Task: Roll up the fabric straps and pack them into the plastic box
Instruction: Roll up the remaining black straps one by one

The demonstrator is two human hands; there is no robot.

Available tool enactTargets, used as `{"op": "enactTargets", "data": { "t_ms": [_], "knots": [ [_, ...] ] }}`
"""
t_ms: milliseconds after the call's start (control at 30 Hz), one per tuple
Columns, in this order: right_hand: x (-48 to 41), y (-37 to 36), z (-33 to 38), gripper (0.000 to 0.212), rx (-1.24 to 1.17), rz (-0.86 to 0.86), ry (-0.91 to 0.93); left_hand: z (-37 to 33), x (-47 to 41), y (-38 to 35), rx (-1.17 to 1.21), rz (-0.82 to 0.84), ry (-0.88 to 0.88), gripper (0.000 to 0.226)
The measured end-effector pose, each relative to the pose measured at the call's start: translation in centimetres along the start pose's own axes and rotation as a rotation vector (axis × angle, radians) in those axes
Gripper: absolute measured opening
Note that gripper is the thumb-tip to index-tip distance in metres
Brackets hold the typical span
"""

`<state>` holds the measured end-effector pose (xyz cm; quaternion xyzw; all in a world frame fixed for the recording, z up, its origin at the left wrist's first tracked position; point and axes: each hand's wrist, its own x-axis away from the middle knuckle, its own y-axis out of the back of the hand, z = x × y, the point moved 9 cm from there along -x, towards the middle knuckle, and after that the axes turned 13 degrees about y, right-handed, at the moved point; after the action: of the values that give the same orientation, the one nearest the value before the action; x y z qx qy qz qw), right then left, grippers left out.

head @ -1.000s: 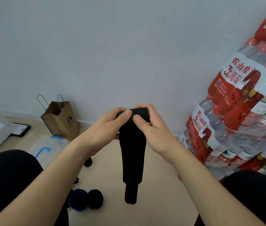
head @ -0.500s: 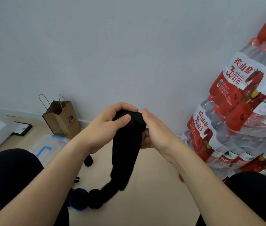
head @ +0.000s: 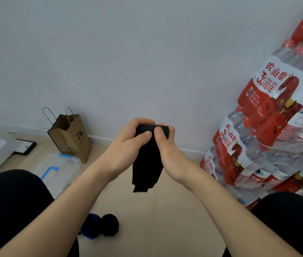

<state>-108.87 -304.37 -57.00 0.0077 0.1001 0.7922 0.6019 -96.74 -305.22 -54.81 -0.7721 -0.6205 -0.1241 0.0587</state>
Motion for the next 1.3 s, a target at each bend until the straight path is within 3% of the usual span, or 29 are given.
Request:
{"op": "enactTargets", "data": {
  "t_ms": [233, 333, 400, 500, 667, 767, 933, 1033, 1167, 1300],
  "knots": [
    [-0.5, 0.7, 0.8, 0.018, -0.097, -0.077, 0.109, -0.7, 0.5, 0.3, -0.038, -0.051, -0.030, 0.044],
    [-0.8, 1.4, 2.1, 0.022, -0.084, -0.086, 0.189, -0.7, 0.2, 1.0, 0.096, -0.069, -0.004, 0.054],
    [-0.8, 1.6, 2.6, 0.027, -0.041, -0.070, 0.216, -0.2, -0.2, 0.8, 0.157, 0.005, 0.048, 0.051],
    [-0.4, 1.4, 2.4, 0.034, 0.050, -0.064, 0.226, -0.4, -0.2, 1.0, 0.000, 0.066, 0.063, 0.047],
    [-0.4, 0.3, 0.9, 0.037, -0.191, -0.152, 0.067, -1.2, -0.2, 2.2, -0.128, -0.011, -0.018, 0.024],
    [-0.5, 0.8, 0.3, 0.045, -0.080, -0.153, -0.015, -1.0, 0.1, 1.4, -0.155, 0.001, -0.081, 0.025],
    [-0.7, 1.7, 1.5, 0.020, 0.049, -0.163, 0.160, -0.4, -0.1, 0.9, 0.061, 0.039, 0.005, 0.041],
    [-0.8, 1.6, 2.1, 0.022, 0.069, -0.149, 0.244, -0.9, 0.1, 0.5, -0.047, 0.054, -0.015, 0.021],
    [-0.6, 1.5, 1.3, 0.023, -0.155, -0.229, 0.115, -0.6, 0.2, 0.8, -0.122, 0.051, -0.050, 0.021],
    [-0.6, 1.7, 0.7, 0.030, -0.112, -0.233, -0.016, -0.5, -0.1, 0.5, -0.062, 0.080, -0.055, 0.035]
  ]
}}
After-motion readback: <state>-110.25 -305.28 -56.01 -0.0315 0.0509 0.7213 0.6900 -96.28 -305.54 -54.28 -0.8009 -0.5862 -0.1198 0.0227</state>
